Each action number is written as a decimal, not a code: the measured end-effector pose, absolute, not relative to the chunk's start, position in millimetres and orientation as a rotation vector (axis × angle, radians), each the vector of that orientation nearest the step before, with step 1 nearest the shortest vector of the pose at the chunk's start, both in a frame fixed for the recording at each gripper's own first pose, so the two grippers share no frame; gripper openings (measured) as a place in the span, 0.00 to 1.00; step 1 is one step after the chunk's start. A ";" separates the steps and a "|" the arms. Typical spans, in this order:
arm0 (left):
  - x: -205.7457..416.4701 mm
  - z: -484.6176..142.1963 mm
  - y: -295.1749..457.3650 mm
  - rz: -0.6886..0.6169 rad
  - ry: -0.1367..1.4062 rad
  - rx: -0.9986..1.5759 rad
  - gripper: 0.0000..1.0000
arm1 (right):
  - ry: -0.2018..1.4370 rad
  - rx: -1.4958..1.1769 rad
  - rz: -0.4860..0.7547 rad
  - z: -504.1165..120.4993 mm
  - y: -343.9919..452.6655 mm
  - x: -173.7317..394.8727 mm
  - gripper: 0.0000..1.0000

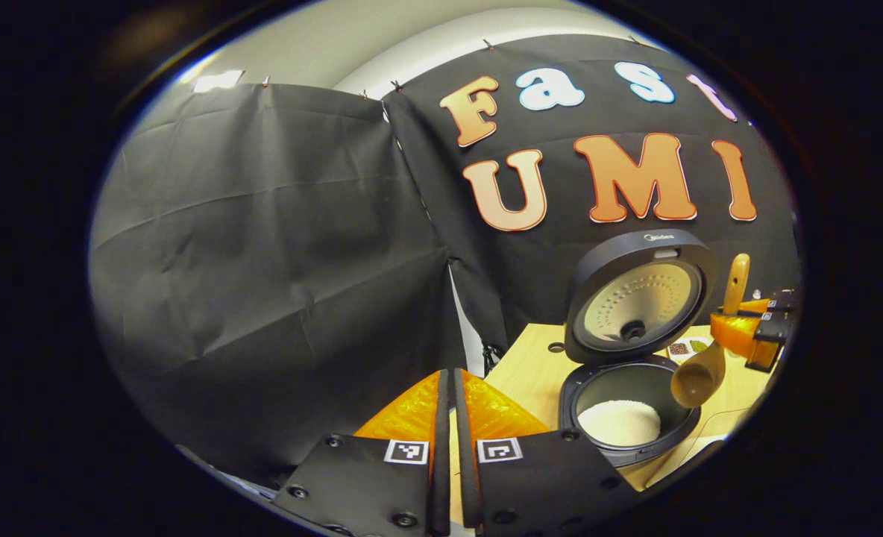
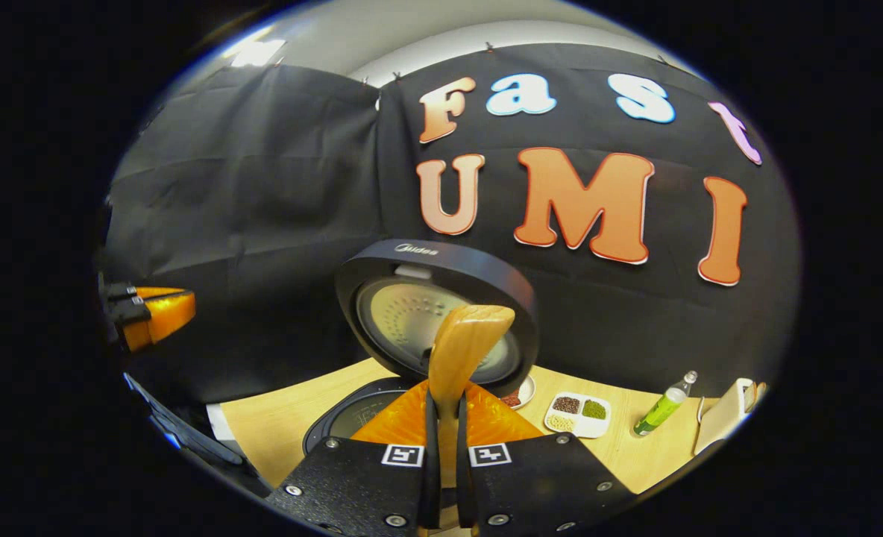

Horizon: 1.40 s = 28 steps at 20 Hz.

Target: Close the left gripper, press the button to open the rice cooker; take a wooden spoon from the chopstick holder with the right hand, scoop a spoonful of rice and pour it into the rice cooker, then put the wooden spoon back into the chopstick holder.

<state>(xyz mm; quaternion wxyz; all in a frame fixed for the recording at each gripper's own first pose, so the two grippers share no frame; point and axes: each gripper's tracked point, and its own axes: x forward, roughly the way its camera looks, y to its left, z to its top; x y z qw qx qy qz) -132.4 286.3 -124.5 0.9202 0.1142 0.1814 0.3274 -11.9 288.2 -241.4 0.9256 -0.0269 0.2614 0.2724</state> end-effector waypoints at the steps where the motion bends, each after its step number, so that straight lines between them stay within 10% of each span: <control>1: -130.9 -124.5 281.0 0.669 0.370 0.235 0.10 | 0.540 -0.041 0.543 -237.4 275.7 -10.9 0.08; 28: -65.4 -126.3 123.7 0.411 0.357 0.313 0.10 | 0.667 0.058 -0.055 -275.3 -43.0 -58.6 0.08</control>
